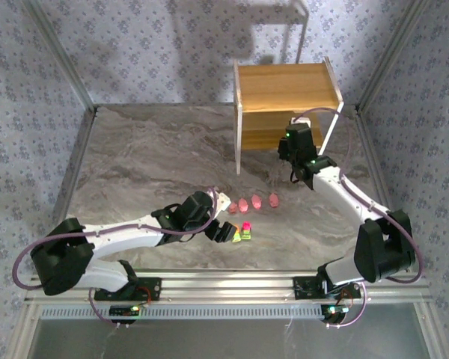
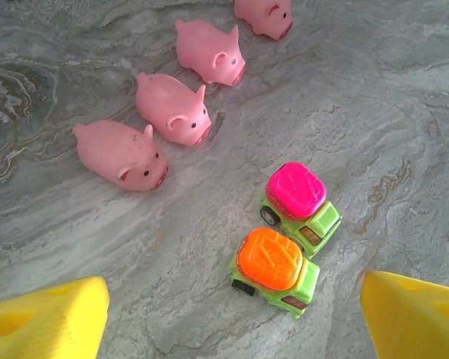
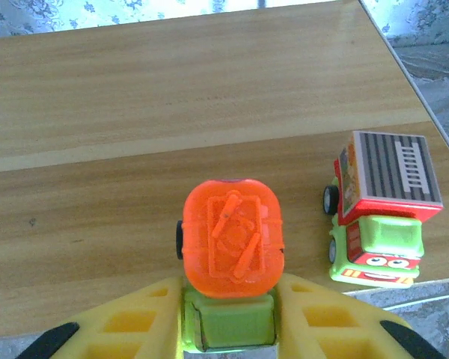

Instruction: Place and organize the plastic toys onto the shelf

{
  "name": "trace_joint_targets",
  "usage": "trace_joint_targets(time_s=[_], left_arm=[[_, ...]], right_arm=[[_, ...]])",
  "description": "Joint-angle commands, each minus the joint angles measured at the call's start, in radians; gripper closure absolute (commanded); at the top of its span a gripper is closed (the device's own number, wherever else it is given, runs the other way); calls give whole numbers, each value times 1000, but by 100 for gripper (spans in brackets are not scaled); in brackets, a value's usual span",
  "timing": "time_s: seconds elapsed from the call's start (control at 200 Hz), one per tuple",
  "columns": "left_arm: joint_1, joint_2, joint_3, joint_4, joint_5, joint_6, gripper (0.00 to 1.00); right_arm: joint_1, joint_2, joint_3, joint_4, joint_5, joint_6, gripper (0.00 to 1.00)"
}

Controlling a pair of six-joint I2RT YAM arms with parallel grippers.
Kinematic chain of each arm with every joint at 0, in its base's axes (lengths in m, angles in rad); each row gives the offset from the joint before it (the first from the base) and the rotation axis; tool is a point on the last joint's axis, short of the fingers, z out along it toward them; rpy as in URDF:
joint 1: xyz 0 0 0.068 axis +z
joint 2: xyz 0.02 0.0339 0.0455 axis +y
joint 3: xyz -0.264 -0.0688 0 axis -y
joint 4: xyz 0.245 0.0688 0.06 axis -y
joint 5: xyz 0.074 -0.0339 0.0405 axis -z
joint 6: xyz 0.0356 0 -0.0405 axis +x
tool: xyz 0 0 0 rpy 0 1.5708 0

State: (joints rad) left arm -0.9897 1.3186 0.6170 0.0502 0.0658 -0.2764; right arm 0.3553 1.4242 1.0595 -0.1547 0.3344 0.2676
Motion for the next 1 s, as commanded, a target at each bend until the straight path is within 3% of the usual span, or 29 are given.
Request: trace_joint_targets(time_s=[0.0, 0.994], left_arm=[[-6, 3, 32, 11, -1, 13, 13], [-6, -1, 32, 4, -11, 16, 13]], right_arm=[[-9, 17, 40, 8, -11, -34, 69], [-58, 86, 86, 1, -26, -56, 69]])
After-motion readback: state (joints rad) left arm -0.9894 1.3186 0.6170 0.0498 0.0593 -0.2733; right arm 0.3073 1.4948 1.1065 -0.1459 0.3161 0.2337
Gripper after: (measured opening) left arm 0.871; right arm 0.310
